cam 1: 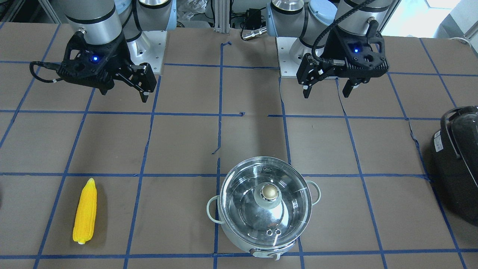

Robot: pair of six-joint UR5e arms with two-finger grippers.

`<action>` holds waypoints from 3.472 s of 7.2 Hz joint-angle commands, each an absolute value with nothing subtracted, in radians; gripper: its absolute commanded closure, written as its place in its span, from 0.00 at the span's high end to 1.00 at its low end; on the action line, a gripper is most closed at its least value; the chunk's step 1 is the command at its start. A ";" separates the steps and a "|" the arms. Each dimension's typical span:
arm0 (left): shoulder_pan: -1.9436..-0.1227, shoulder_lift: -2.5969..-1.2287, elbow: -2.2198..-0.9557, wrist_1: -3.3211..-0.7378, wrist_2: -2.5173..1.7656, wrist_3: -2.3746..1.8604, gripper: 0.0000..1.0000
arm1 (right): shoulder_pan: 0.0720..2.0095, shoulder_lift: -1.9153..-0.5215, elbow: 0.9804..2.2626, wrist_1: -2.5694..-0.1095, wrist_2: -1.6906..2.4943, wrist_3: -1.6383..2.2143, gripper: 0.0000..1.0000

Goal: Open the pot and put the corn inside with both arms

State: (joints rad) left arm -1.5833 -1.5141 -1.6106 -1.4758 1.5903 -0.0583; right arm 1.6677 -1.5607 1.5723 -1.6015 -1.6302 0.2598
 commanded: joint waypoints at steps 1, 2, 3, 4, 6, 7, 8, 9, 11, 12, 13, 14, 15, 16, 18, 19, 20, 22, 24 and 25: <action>-1.585 -1.514 -1.611 -1.476 1.585 -0.058 1.00 | 1.649 -1.551 1.583 -1.598 -1.617 0.255 1.00; -1.585 -1.514 -1.611 -1.476 1.585 -0.058 1.00 | 1.646 -1.549 1.583 -1.589 -1.582 0.256 1.00; -1.585 -1.511 -1.611 -1.476 1.585 -0.058 1.00 | 1.638 -1.548 1.575 -1.583 -1.566 0.255 1.00; -1.585 -1.511 -1.611 -1.476 1.585 -0.058 1.00 | 1.629 -1.548 1.575 -1.579 -1.566 0.224 1.00; -1.585 -1.509 -1.611 -1.476 1.585 -0.058 1.00 | 1.618 -1.551 1.574 -1.560 -1.571 0.155 1.00; -1.585 -1.509 -1.611 -1.476 1.585 -0.058 1.00 | 1.618 -1.551 1.574 -1.559 -1.569 0.155 1.00; -1.585 -1.509 -1.611 -1.476 1.585 -0.058 1.00 | 1.621 -1.558 1.572 -1.557 -1.566 0.155 1.00; -1.585 -1.509 -1.611 -1.476 1.585 -0.058 1.00 | 1.621 -1.559 1.569 -1.557 -1.563 0.155 1.00; -1.585 -1.508 -1.611 -1.476 1.585 -0.058 1.00 | 1.624 -1.565 1.571 -1.555 -1.539 0.155 1.00; -1.585 -1.508 -1.612 -1.477 1.585 -0.058 1.00 | 1.626 -1.563 1.569 -1.558 -1.539 0.155 1.00; -1.585 -1.508 -1.612 -1.477 1.585 -0.058 1.00 | 1.626 -1.562 1.571 -1.562 -1.537 0.155 1.00; -1.585 -1.508 -1.612 -1.477 1.585 -0.058 1.00 | 1.626 -1.562 1.572 -1.560 -1.554 0.153 1.00; -1.585 -1.508 -1.612 -1.477 1.585 -0.058 1.00 | 1.626 -1.562 1.572 -1.569 -1.552 0.153 1.00; -1.585 -1.508 -1.612 -1.477 1.583 -0.058 1.00 | 1.626 -1.559 1.575 -1.571 -1.551 0.153 1.00; -1.585 -1.508 -1.612 -1.477 1.585 -0.058 1.00 | 1.625 -1.559 1.574 -1.572 -1.554 0.152 1.00; -1.585 -1.508 -1.612 -1.477 1.585 -0.058 1.00 | 1.623 -1.559 1.574 -1.572 -1.552 0.152 1.00; -1.583 -1.511 -1.606 -1.476 1.595 -0.058 1.00 | 1.623 -1.559 1.574 -1.578 -1.552 0.152 1.00; -1.582 -1.534 -1.594 -1.483 1.594 -0.063 1.00 | 1.618 -1.559 1.574 -1.580 -1.555 0.150 1.00; -1.580 -1.622 -1.559 -1.451 1.586 -0.090 1.00 | 1.606 -1.555 1.575 -1.592 -1.557 0.129 1.00; -1.582 -1.716 -1.477 -1.428 1.585 -0.094 1.00 | 1.562 -1.557 1.577 -1.580 -1.555 0.106 1.00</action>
State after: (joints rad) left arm -1.5805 -1.6193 -1.5501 -1.4541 1.5883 -0.0829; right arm 1.5995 -1.5567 1.5753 -1.5863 -1.5565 0.1304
